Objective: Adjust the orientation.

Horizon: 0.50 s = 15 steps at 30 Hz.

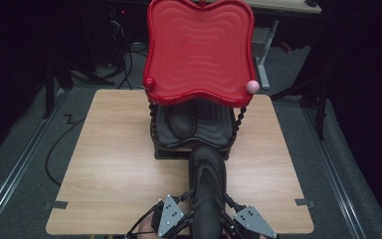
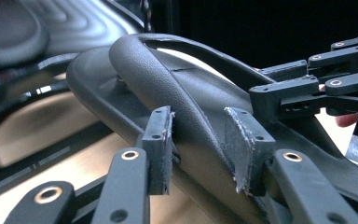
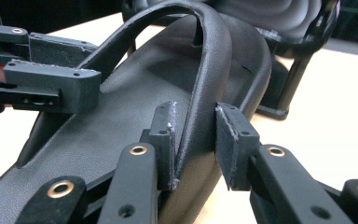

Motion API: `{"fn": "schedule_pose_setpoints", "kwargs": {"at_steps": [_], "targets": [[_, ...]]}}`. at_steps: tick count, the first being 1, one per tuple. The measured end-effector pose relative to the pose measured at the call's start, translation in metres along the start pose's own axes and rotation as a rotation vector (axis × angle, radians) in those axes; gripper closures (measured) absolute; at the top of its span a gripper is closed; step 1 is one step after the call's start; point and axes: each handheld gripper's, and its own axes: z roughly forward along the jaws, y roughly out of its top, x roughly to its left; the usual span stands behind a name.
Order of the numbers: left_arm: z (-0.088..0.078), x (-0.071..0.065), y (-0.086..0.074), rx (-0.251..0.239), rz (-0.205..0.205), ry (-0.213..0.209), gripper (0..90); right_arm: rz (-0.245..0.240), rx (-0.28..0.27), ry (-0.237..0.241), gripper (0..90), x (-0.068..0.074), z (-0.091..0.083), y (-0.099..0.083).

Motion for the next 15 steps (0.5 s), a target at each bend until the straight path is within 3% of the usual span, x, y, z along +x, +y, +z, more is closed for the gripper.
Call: {"fn": "schedule_pose_setpoints", "kwargs": {"at_steps": [7, 12, 15], "targets": [[0.015, 0.018, 0.020, -0.044, 0.018, 0.011, 62.9, -0.016, -0.051, -0.038, 69.6, -0.010, 0.013, 0.020], [0.038, 0.034, 0.035, -0.066, 0.051, 0.029, 64.5, -0.005, -0.069, -0.072, 69.7, -0.024, 0.029, 0.034], [0.055, 0.045, 0.042, -0.083, 0.051, 0.039, 65.1, -0.009, -0.083, -0.097, 69.8, -0.034, 0.039, 0.044]]}}
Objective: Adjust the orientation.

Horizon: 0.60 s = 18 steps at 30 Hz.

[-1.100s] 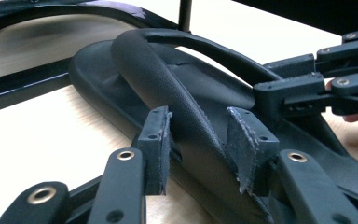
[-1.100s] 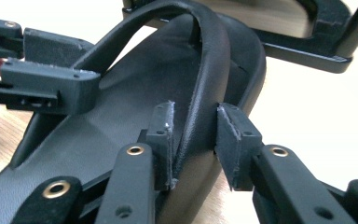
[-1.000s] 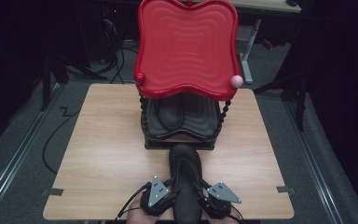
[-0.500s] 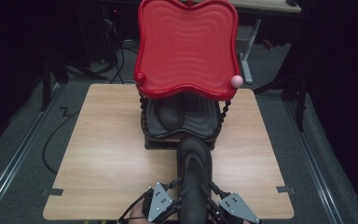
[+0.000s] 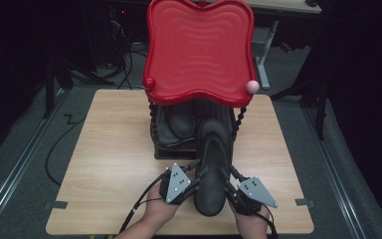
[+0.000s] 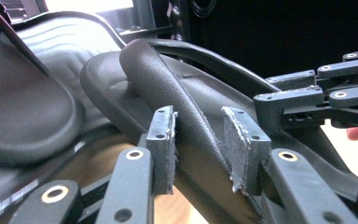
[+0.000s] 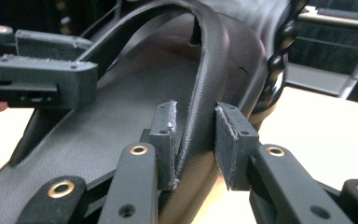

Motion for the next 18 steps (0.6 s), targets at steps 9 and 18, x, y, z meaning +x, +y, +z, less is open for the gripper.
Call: {"fn": "schedule_pose_setpoints", "kwargs": {"at_steps": [9, 18], "targets": [[0.035, 0.025, 0.001, 0.011, -0.020, 0.065, 65.4, -0.038, -0.036, -0.058, 70.2, -0.017, 0.042, 0.021], [0.049, 0.032, -0.001, 0.017, -0.027, 0.100, 65.3, -0.039, -0.028, -0.093, 70.6, -0.023, 0.066, 0.021]]}}
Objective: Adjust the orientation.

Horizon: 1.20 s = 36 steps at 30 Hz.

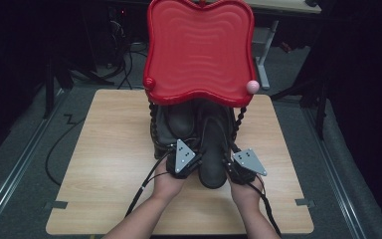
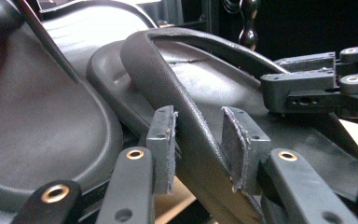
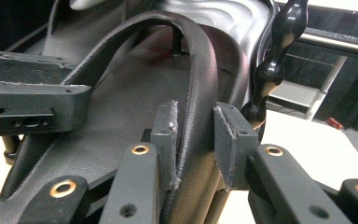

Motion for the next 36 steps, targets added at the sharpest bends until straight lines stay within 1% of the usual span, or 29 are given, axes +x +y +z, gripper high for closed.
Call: {"fn": "schedule_pose_setpoints", "kwargs": {"at_steps": [2, 3, 6, 7, 8, 9, 11, 13, 14, 15, 16, 17, 18, 19, 20, 21, 23, 25, 27, 29, 30, 31, 32, 34, 36], "targets": [[0.001, -0.001, 0.001, -0.002, -0.008, 0.005, 65.3, 0.005, -0.002, -0.002, 70.6, -0.001, 0.002, 0.000], [0.002, -0.001, 0.001, 0.000, -0.006, 0.008, 65.3, 0.007, -0.003, -0.002, 70.3, -0.002, 0.002, 0.000], [0.003, -0.002, 0.002, 0.000, -0.001, 0.019, 65.3, 0.006, 0.002, 0.001, 66.1, -0.003, 0.001, 0.000], [0.003, -0.002, 0.002, 0.000, -0.003, 0.019, 65.3, 0.006, 0.003, 0.006, 62.4, -0.003, -0.001, 0.000], [0.003, -0.002, 0.002, 0.000, -0.003, 0.019, 65.3, 0.007, -0.003, 0.006, 58.7, -0.003, -0.006, -0.001], [0.003, -0.002, 0.002, 0.000, -0.002, 0.020, 65.3, 0.011, -0.012, 0.005, 57.5, -0.003, -0.012, -0.002], [0.003, -0.001, 0.002, 0.000, -0.003, 0.020, 65.3, 0.042, -0.026, 0.036, 54.8, -0.001, -0.030, -0.005], [0.002, -0.002, 0.002, 0.001, -0.005, 0.022, 65.3, 0.062, -0.035, 0.066, 55.0, 0.003, -0.047, -0.011], [0.002, -0.002, 0.002, 0.002, -0.005, 0.022, 65.3, 0.063, -0.030, 0.080, 57.2, 0.007, -0.058, -0.017], [0.002, -0.002, 0.002, 0.003, -0.004, 0.023, 65.3, 0.064, -0.021, 0.094, 59.7, 0.011, -0.065, -0.021], [0.002, -0.002, 0.002, 0.004, -0.003, 0.024, 65.3, 0.059, -0.002, 0.116, 63.9, 0.016, -0.074, -0.029], [0.002, -0.002, 0.002, 0.004, -0.004, 0.024, 65.3, 0.049, 0.018, 0.127, 68.2, 0.021, -0.080, -0.035], [0.002, -0.002, 0.002, 0.005, -0.003, 0.026, 65.2, 0.044, 0.038, 0.135, 70.5, 0.024, -0.083, -0.039], [0.002, -0.002, 0.002, 0.006, -0.004, 0.027, 65.2, 0.044, 0.068, 0.158, 74.8, 0.029, -0.087, -0.046], [0.002, -0.003, 0.002, 0.007, -0.005, 0.028, 65.2, 0.046, 0.083, 0.163, 77.8, 0.032, -0.090, -0.049], [0.002, -0.003, 0.002, 0.007, -0.006, 0.029, 65.2, 0.036, 0.102, 0.173, 82.7, 0.037, -0.093, -0.056], [0.002, -0.003, 0.002, 0.006, -0.006, 0.029, 65.2, 0.009, 0.119, 0.178, 89.1, 0.044, -0.096, -0.062], [0.002, -0.003, 0.002, 0.005, -0.007, 0.029, 65.1, -0.009, 0.124, 0.175, 89.7, 0.050, -0.096, -0.066], [0.002, -0.002, 0.002, 0.005, -0.004, 0.030, 65.1, -0.033, 0.116, 0.163, 89.6, 0.054, -0.093, -0.067], [0.002, -0.002, 0.002, 0.005, -0.004, 0.034, 65.0, -0.025, 0.110, 0.158, 89.7, 0.054, -0.088, -0.067], [0.003, -0.002, 0.002, 0.005, -0.004, 0.038, 65.0, -0.027, 0.111, 0.152, 89.7, 0.054, -0.086, -0.066], [0.003, -0.002, 0.002, 0.009, -0.002, 0.043, 65.0, -0.032, 0.111, 0.157, 89.7, 0.054, -0.084, -0.066], [0.003, -0.001, 0.002, 0.013, -0.005, 0.047, 65.0, -0.044, 0.108, 0.152, 89.7, 0.055, -0.083, -0.067], [0.004, 0.001, 0.002, 0.016, -0.011, 0.044, 65.1, -0.050, 0.111, 0.146, 89.7, 0.055, -0.079, -0.067], [0.003, 0.003, 0.002, 0.018, -0.005, 0.041, 65.1, -0.046, 0.111, 0.142, 89.7, 0.055, -0.077, -0.067]]}}
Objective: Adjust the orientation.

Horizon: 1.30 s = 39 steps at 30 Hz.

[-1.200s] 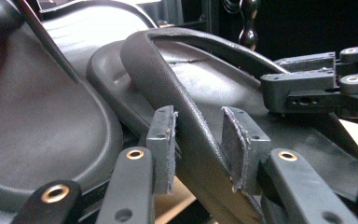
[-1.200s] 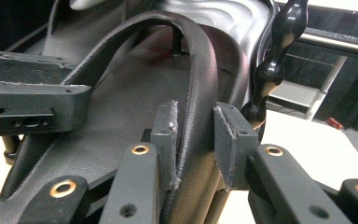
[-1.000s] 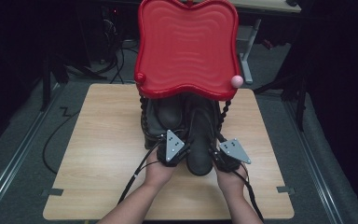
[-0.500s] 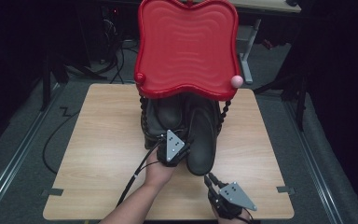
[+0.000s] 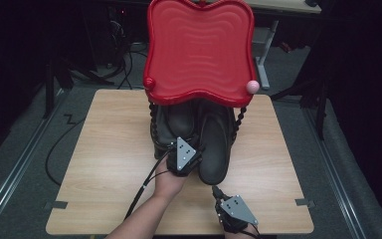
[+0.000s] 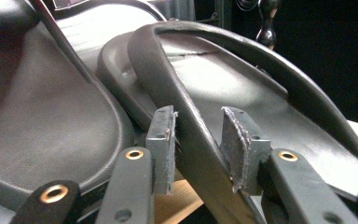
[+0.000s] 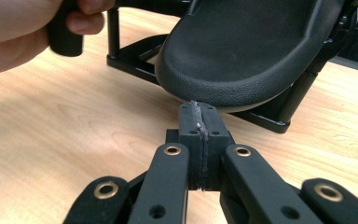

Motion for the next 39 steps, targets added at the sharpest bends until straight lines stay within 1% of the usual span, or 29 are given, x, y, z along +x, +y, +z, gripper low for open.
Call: {"fn": "schedule_pose_setpoints", "kwargs": {"at_steps": [1, 4, 6, 8, 9, 12, 15, 16, 19, 20, 22, 24, 26, 28, 30, 31, 36, 39], "targets": [[0.000, 0.000, 0.000, 0.000, 0.003, -0.005, 64.7, 0.007, -0.003, -0.005, 89.6, -0.001, 0.002, 0.001], [-0.004, 0.000, 0.000, -0.001, 0.014, -0.014, 59.9, 0.020, -0.009, -0.010, 89.6, -0.005, 0.006, 0.003], [-0.009, 0.000, -0.001, -0.011, 0.002, -0.022, 58.7, 0.026, -0.013, -0.015, 89.5, -0.008, 0.009, 0.005], [-0.015, 0.002, -0.003, -0.010, -0.012, -0.029, 57.5, 0.031, -0.016, -0.017, 89.5, -0.010, 0.012, 0.007], [-0.018, 0.003, -0.004, -0.010, -0.012, -0.032, 57.0, 0.034, -0.017, -0.017, 89.4, -0.011, 0.013, 0.007], [-0.032, 0.008, -0.011, -0.009, -0.036, -0.035, 56.1, 0.038, -0.017, -0.014, 89.2, -0.012, 0.017, 0.010], [-0.049, 0.015, -0.024, 0.027, -0.044, -0.028, 55.1, 0.050, -0.018, -0.008, 88.9, -0.013, 0.024, 0.013], [-0.055, 0.017, -0.029, 0.039, -0.043, -0.021, 54.9, 0.046, -0.018, -0.008, 88.7, -0.013, 0.027, 0.014], [-0.073, 0.024, -0.047, 0.075, -0.046, -0.006, 54.6, 0.056, -0.021, -0.005, 88.5, -0.013, 0.035, 0.017], [-0.081, 0.027, -0.054, 0.083, -0.047, 0.004, 54.4, 0.058, -0.024, -0.004, 88.4, -0.013, 0.037, 0.018], [-0.092, 0.032, -0.065, 0.093, -0.044, 0.020, 54.3, 0.067, -0.033, -0.005, 88.2, -0.014, 0.043, 0.023], [-0.098, 0.037, -0.070, 0.106, -0.043, 0.028, 54.2, 0.073, -0.039, -0.007, 88.0, -0.015, 0.047, 0.027], [-0.103, 0.041, -0.073, 0.110, -0.046, 0.043, 54.0, 0.076, -0.047, -0.010, 87.9, -0.017, 0.053, 0.031], [-0.106, 0.043, -0.077, 0.106, -0.053, 0.042, 54.0, 0.081, -0.052, -0.015, 87.6, -0.019, 0.059, 0.036], [-0.107, 0.043, -0.079, 0.115, -0.039, 0.043, 53.8, 0.095, -0.056, -0.016, 87.5, -0.022, 0.064, 0.039], [-0.107, 0.043, -0.080, 0.114, -0.039, 0.044, 53.7, 0.103, -0.057, -0.015, 87.5, -0.023, 0.067, 0.042], [-0.107, 0.042, -0.084, 0.125, -0.040, 0.039, 53.6, 0.116, -0.070, -0.024, 87.4, -0.030, 0.075, 0.054], [-0.108, 0.042, -0.084, 0.126, -0.042, 0.040, 53.6, 0.108, -0.072, -0.030, 86.8, -0.034, 0.080, 0.061]]}}
